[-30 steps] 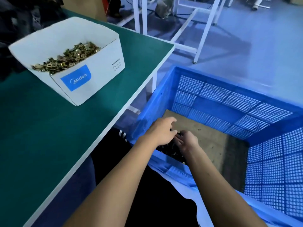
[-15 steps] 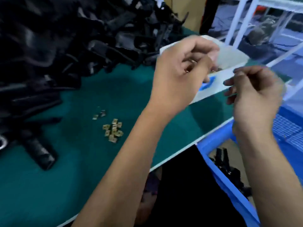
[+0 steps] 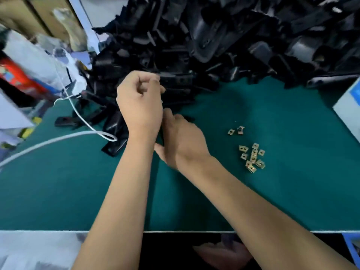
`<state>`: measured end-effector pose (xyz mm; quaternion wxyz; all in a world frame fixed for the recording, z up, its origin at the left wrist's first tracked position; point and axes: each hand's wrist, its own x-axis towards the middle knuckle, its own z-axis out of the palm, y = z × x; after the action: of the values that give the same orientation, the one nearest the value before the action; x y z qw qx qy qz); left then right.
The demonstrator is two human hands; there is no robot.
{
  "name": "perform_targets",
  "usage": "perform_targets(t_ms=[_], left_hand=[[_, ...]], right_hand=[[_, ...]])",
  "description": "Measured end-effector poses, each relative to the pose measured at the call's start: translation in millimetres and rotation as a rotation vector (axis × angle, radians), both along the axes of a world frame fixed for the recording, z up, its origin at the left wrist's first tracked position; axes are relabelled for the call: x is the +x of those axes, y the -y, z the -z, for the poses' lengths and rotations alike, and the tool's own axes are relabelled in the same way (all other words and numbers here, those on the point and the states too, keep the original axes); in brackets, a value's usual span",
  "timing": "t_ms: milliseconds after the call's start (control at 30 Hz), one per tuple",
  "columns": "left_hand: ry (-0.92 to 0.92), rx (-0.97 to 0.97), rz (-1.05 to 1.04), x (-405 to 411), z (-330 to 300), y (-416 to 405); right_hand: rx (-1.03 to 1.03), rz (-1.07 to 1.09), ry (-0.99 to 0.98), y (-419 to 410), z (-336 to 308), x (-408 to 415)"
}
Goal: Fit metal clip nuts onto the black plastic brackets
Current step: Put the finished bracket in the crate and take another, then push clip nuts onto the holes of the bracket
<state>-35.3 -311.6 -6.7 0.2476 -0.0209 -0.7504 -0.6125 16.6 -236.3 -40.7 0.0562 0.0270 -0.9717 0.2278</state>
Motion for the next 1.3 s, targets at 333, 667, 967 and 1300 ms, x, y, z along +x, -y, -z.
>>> perform_targets(t_ms=[333, 667, 967, 1300], left_hand=[[0.314, 0.157, 0.116, -10, 12, -10], [0.479, 0.519, 0.583, -37, 15, -49], [-0.063, -0.741, 0.469, -42, 57, -57], [-0.098, -0.743, 0.562, -30, 61, -63]], right_hand=[[-0.652, 0.079, -0.426, -31, -9, -6], [-0.484, -0.133, -0.315, -128, -8, -28], [-0.048, -0.257, 0.120, -198, 7, -24], [-0.687, 0.133, -0.172, -205, 29, -31]])
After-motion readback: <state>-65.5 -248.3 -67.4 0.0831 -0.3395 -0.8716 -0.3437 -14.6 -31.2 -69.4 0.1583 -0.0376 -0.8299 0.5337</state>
